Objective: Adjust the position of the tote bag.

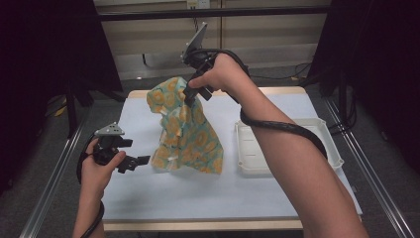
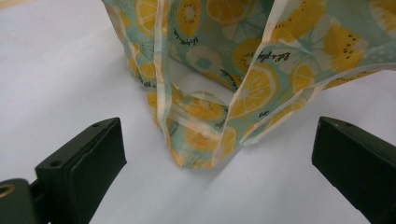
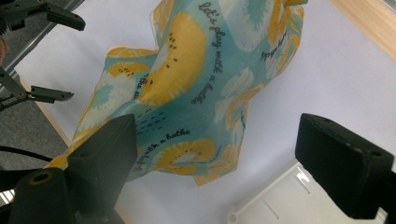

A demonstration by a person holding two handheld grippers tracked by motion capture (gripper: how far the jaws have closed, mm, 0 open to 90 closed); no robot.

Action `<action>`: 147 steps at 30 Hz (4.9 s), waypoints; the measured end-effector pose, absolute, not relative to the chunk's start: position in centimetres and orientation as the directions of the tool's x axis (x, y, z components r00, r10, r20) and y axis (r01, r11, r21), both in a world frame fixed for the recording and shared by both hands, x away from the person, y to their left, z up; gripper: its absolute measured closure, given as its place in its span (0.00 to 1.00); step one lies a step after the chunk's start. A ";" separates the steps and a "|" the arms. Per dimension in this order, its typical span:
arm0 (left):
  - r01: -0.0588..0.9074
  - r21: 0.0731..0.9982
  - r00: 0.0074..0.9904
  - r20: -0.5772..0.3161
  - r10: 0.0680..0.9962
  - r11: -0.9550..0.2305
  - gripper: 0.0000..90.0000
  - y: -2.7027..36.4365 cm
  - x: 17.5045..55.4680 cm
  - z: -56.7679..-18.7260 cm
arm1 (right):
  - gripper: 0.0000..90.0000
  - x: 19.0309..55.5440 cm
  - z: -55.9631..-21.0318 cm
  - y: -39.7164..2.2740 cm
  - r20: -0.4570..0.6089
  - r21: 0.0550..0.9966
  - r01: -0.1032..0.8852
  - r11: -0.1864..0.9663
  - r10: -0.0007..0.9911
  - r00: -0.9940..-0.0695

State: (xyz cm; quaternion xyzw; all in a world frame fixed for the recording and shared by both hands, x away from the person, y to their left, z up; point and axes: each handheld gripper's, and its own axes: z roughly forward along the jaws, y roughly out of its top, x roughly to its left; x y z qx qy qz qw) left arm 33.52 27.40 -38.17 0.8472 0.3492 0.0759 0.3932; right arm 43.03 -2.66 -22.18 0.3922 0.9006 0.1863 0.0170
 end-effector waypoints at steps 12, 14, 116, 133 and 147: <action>0.533 0.714 0.746 -0.142 0.651 -0.455 0.03 27.4 33.6 -38.2 | 0.14 43.1 -21.6 -2.1 0.127 0.375 0.708 0.598 0.724 -0.678; 0.534 0.712 0.745 -0.142 0.652 -0.456 0.03 27.5 33.6 -38.2 | 0.14 43.1 -21.8 -1.9 0.138 0.370 0.709 0.601 0.719 -0.682; 0.531 0.717 0.747 -0.144 0.649 -0.451 0.04 27.6 34.0 -37.5 | 0.38 42.0 -24.8 -6.4 0.041 0.362 0.422 0.831 0.439 -0.898; 0.540 0.700 0.745 -0.141 0.651 -0.466 0.03 27.2 34.5 -37.7 | 0.36 40.6 -25.5 -9.7 0.047 0.372 0.460 0.806 0.479 -0.877; 0.539 0.697 0.746 -0.135 0.652 -0.473 0.03 27.3 34.6 -37.8 | 0.39 39.6 -25.7 -10.9 0.060 0.375 0.485 0.790 0.502 -0.863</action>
